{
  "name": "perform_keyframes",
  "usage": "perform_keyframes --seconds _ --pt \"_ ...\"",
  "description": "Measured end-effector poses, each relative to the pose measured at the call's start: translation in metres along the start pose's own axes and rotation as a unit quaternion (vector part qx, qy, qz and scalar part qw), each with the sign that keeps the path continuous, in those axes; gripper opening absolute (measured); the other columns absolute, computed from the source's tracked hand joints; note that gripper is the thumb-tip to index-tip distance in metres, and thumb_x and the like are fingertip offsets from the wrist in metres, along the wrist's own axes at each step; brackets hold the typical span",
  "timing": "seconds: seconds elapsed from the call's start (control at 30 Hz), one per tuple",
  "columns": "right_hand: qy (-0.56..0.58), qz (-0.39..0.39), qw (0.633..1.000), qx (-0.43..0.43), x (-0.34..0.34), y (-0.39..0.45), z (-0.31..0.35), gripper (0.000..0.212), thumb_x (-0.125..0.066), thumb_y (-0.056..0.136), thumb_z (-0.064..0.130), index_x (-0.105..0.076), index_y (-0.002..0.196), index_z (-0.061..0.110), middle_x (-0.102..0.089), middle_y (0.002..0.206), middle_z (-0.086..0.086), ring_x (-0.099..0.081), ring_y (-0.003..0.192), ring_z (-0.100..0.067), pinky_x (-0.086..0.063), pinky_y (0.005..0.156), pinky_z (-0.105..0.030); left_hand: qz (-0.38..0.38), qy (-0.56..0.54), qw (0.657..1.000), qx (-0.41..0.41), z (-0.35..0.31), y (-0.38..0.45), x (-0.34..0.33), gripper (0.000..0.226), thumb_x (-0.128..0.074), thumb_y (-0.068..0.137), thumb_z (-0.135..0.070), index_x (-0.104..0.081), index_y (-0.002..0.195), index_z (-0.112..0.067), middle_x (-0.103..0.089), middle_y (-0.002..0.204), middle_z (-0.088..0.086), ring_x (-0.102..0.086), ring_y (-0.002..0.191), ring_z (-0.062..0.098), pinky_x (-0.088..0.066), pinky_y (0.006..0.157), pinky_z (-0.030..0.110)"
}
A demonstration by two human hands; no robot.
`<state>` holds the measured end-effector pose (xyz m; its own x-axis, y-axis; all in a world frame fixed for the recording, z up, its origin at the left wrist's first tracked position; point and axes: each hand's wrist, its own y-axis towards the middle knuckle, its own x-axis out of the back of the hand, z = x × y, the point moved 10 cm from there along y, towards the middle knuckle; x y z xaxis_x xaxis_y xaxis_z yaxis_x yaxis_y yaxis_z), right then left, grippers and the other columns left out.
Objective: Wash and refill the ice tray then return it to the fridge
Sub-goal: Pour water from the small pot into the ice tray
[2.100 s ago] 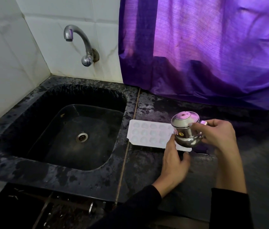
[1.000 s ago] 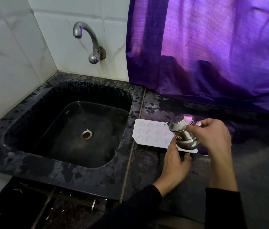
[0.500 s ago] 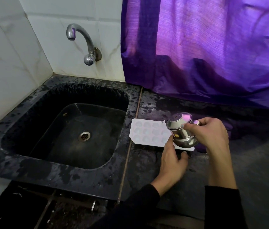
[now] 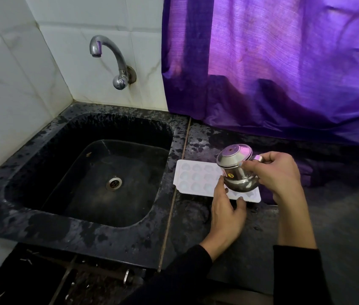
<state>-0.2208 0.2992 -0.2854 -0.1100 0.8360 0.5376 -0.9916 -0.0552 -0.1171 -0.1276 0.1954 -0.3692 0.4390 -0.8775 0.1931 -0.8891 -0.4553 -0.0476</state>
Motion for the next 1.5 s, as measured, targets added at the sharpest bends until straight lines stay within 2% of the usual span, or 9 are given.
perform_keyframes --seconds 0.17,0.4,0.63,0.8,1.03,1.17,1.3,1.5 --pt "-0.064 -0.004 0.998 0.024 -0.006 0.0 0.012 0.031 -0.081 0.062 0.042 -0.062 0.07 0.019 -0.07 0.074 0.0 -0.066 0.078 -0.024 -0.051 0.074 -0.041 0.002 0.001 1.0 0.013 0.004 0.001 0.0 0.071 -0.054 0.089 -0.013 -0.018 0.15 -0.018 -0.037 0.148 -0.001 -0.038 0.132 0.01 -0.037 0.109 0.036" --pt "-0.109 0.003 0.993 0.033 -0.013 0.002 0.017 0.028 -0.08 0.065 0.04 -0.06 0.071 0.022 -0.068 0.077 0.002 -0.065 0.081 -0.024 -0.05 0.074 -0.04 0.008 0.005 1.0 0.026 0.007 0.001 0.001 0.07 -0.054 0.088 -0.012 -0.02 0.149 -0.019 -0.039 0.146 -0.001 -0.039 0.132 0.012 -0.036 0.109 0.037" --pt "-0.128 0.013 0.991 0.033 -0.017 0.001 0.017 0.027 -0.08 0.069 0.039 -0.059 0.07 0.023 -0.067 0.078 0.0 -0.063 0.082 -0.025 -0.046 0.072 -0.037 0.007 -0.004 1.0 0.021 0.005 0.002 0.002 0.066 -0.054 0.087 -0.007 -0.026 0.146 -0.022 -0.045 0.135 -0.01 -0.042 0.121 0.001 -0.038 0.107 0.031" --pt "-0.135 0.013 0.99 0.033 -0.017 0.0 0.018 0.027 -0.08 0.07 0.039 -0.058 0.07 0.023 -0.065 0.076 0.002 -0.062 0.082 -0.024 -0.043 0.07 -0.035 0.01 -0.007 1.0 0.021 0.005 0.002 0.001 0.066 -0.054 0.088 -0.007 -0.026 0.145 -0.023 -0.045 0.135 -0.01 -0.041 0.119 -0.001 -0.038 0.106 0.028" --pt "-0.141 0.013 0.989 0.032 -0.019 0.001 0.017 0.028 -0.08 0.07 0.04 -0.057 0.07 0.024 -0.065 0.077 0.002 -0.063 0.082 -0.024 -0.043 0.069 -0.034 0.01 -0.003 1.0 0.029 0.008 0.002 0.0 0.068 -0.054 0.088 -0.009 -0.024 0.147 -0.023 -0.043 0.141 -0.005 -0.041 0.128 0.007 -0.037 0.108 0.031" --pt "-0.14 0.01 0.99 0.025 -0.018 0.001 0.015 0.028 -0.079 0.068 0.042 -0.058 0.072 0.024 -0.067 0.081 0.001 -0.063 0.084 -0.025 -0.044 0.071 -0.035 0.015 -0.007 0.999 0.03 0.009 0.001 -0.001 0.068 -0.053 0.088 -0.009 -0.023 0.147 -0.024 -0.042 0.141 -0.006 -0.04 0.129 0.007 -0.035 0.11 0.031" --pt "-0.107 0.013 0.994 0.029 -0.016 0.001 0.014 0.029 -0.081 0.065 0.041 -0.061 0.071 0.021 -0.068 0.076 0.001 -0.065 0.079 -0.023 -0.049 0.074 -0.039 0.006 -0.005 1.0 0.026 0.01 0.001 0.0 0.07 -0.054 0.087 -0.011 -0.022 0.148 -0.022 -0.04 0.144 -0.004 -0.039 0.131 0.008 -0.035 0.11 0.034" --pt "-0.007 0.024 1.0 0.002 -0.012 0.004 0.005 0.04 -0.082 0.045 0.044 -0.066 0.068 0.016 -0.071 0.068 -0.005 -0.07 0.076 -0.03 -0.056 0.077 -0.052 -0.014 -0.012 1.0 0.007 0.005 0.0 0.006 0.07 -0.054 0.089 -0.013 -0.021 0.149 -0.023 -0.035 0.145 -0.008 -0.038 0.13 0.006 -0.038 0.108 0.036"
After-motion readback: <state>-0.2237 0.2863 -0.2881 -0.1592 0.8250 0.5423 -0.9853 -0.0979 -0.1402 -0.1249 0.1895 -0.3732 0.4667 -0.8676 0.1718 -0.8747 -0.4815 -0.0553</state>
